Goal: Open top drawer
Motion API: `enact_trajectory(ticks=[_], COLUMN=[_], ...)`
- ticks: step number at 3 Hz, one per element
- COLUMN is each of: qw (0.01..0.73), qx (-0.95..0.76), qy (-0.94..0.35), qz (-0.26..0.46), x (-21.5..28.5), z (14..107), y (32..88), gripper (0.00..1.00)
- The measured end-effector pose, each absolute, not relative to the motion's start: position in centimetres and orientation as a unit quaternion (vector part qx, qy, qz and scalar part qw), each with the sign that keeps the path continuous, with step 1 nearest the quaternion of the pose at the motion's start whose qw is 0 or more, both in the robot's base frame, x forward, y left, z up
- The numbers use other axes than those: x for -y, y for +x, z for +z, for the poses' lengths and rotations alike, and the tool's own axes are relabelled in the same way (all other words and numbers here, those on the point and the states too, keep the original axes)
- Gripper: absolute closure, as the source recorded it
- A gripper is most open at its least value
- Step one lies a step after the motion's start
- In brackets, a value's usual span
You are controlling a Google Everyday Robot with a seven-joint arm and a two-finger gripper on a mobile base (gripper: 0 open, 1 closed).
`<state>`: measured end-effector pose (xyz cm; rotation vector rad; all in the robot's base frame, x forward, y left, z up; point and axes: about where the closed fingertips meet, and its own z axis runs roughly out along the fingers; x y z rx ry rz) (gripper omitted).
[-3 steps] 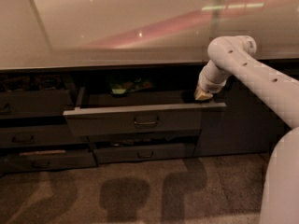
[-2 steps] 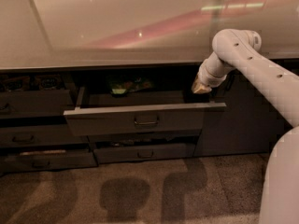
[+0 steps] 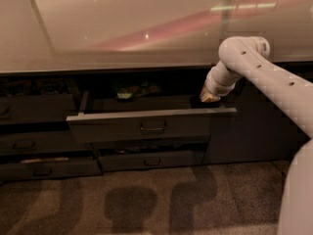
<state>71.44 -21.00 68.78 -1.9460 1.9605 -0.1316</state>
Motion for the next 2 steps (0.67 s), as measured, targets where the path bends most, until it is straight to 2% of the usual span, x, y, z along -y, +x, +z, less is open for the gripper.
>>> enact_trajectory(ticks=[2], qw=[0.182], qx=[-0.697], qy=[-0.691], qz=[-0.052], x=[21.56], z=[66.58], y=[67.86], gripper=[1.0])
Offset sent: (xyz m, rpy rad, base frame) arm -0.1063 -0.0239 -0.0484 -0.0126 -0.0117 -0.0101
